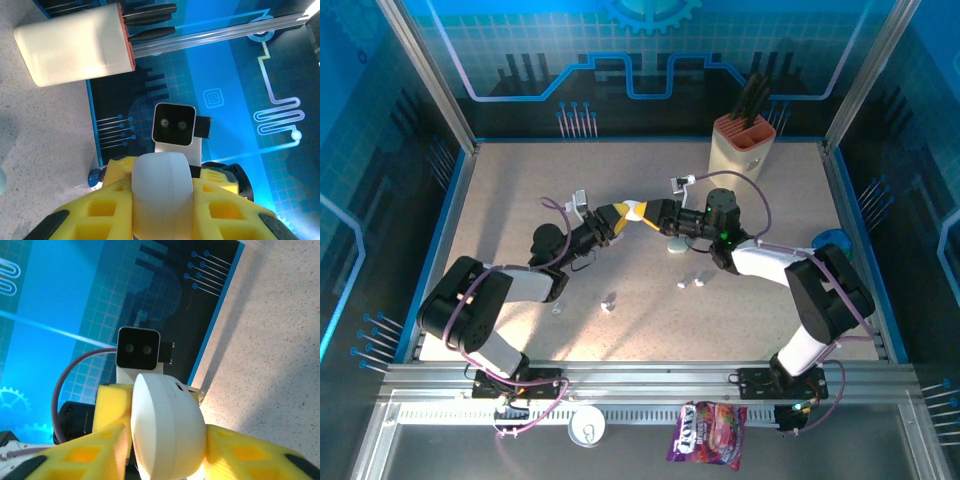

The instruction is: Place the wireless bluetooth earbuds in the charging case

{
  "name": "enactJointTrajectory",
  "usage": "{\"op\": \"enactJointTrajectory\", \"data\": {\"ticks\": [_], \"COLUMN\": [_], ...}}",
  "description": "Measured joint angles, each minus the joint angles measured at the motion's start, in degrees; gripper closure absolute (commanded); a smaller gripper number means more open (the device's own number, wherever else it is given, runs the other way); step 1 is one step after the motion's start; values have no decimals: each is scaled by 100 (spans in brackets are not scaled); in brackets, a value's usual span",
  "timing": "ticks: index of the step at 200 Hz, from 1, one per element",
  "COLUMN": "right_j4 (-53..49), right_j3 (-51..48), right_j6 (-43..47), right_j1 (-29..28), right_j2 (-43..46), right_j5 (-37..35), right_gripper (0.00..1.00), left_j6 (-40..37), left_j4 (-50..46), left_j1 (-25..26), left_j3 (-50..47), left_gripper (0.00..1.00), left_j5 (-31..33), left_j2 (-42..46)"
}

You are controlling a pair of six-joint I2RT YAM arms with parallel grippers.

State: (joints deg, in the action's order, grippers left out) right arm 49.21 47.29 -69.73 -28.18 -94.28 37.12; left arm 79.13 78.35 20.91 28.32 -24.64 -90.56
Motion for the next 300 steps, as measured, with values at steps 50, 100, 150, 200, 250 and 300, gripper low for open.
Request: {"op": "enactJointTrajectory", "data": {"ticks": [50, 100, 150, 200, 250, 300], "right_j4": [90, -643, -1611, -2323, -2688, -2439], "right_j3": [50, 251, 323, 345, 411, 411], "right_j6": [-227, 111, 350, 116, -76, -496], "right_j1": [-4, 13, 229, 507, 511, 505], "right_j2": [-9, 140, 590, 918, 1202, 1211], "right_j5": [37, 59, 205, 678, 1180, 1397], "right_gripper": [81, 83, 85, 91, 97, 100], "left_j6": [-315, -2009, -5093, -7097, -7420, -7482], "left_j4": [63, 13, 42, 42, 39, 42], "left_j1": [-129, -221, -221, -221, -208, 63], "left_j3": [13, 15, 15, 15, 188, 404], "left_gripper": [55, 21, 20, 22, 22, 29], "left_j5": [-85, -85, -625, -1340, -1843, -2017], "left_j2": [44, 146, 363, 120, -129, -280]}}
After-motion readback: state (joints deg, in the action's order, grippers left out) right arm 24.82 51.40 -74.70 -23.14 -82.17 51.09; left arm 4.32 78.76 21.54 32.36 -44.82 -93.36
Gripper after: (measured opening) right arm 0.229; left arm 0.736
